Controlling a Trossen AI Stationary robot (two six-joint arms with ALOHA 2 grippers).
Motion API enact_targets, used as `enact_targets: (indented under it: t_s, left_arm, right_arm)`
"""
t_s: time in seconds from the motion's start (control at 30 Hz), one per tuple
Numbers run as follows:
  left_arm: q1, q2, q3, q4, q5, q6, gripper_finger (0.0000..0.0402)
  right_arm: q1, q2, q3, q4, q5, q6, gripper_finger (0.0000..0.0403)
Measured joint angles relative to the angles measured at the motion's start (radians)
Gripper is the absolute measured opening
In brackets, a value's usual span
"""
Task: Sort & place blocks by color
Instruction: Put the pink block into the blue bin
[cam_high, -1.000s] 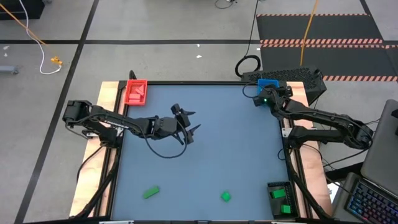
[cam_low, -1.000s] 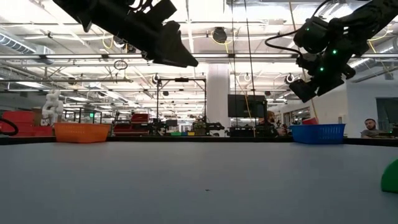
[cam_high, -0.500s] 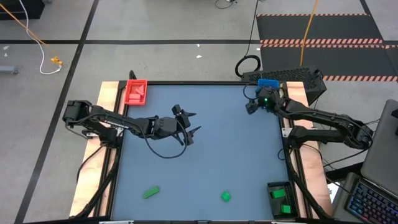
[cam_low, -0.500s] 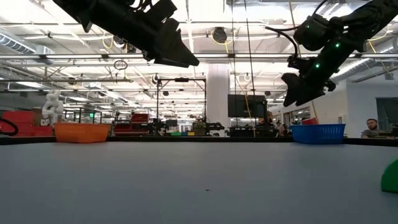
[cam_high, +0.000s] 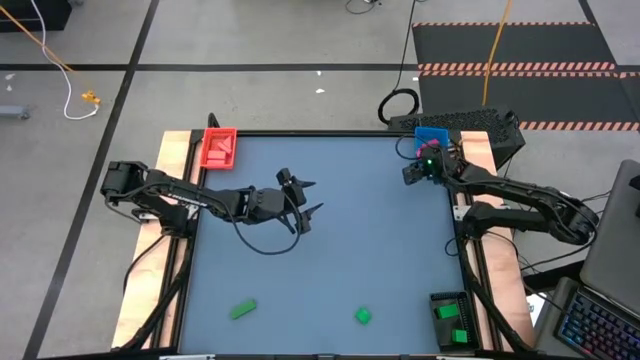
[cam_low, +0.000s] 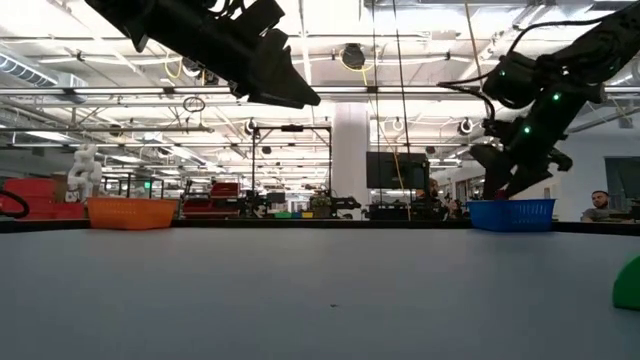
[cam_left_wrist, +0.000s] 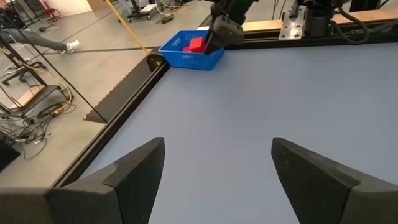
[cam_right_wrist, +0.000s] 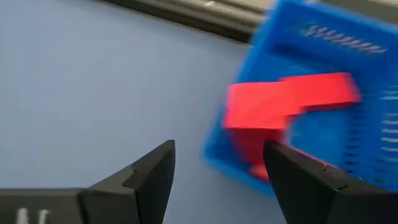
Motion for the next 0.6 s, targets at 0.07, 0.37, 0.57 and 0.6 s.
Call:
enact_targets:
  t_s: [0.07, 0.37, 0.57, 0.6]
  left_arm:
    - [0.0, 0.0, 0.0, 0.0, 0.0, 0.0, 0.0294]
    - [0.002, 0.0, 0.0, 0.001, 0.0, 0.001, 0.0294]
    - [0.002, 0.0, 0.0, 0.0, 0.0, 0.001, 0.0294]
    - [0.002, 0.0, 0.0, 0.0, 0.0, 0.001, 0.0294]
  right_arm:
    - [-0.007, 0.0, -0.005, -0.003, 0.079, -0.002, 0.0233]
    - [-0.003, 0.0, -0.005, 0.086, 0.107, -0.054, 0.0222]
    - [-0.002, 0.0, -0.005, 0.097, -0.097, -0.045, 0.0221]
    - [-0.002, 0.0, -0.005, 0.098, -0.132, -0.047, 0.0221]
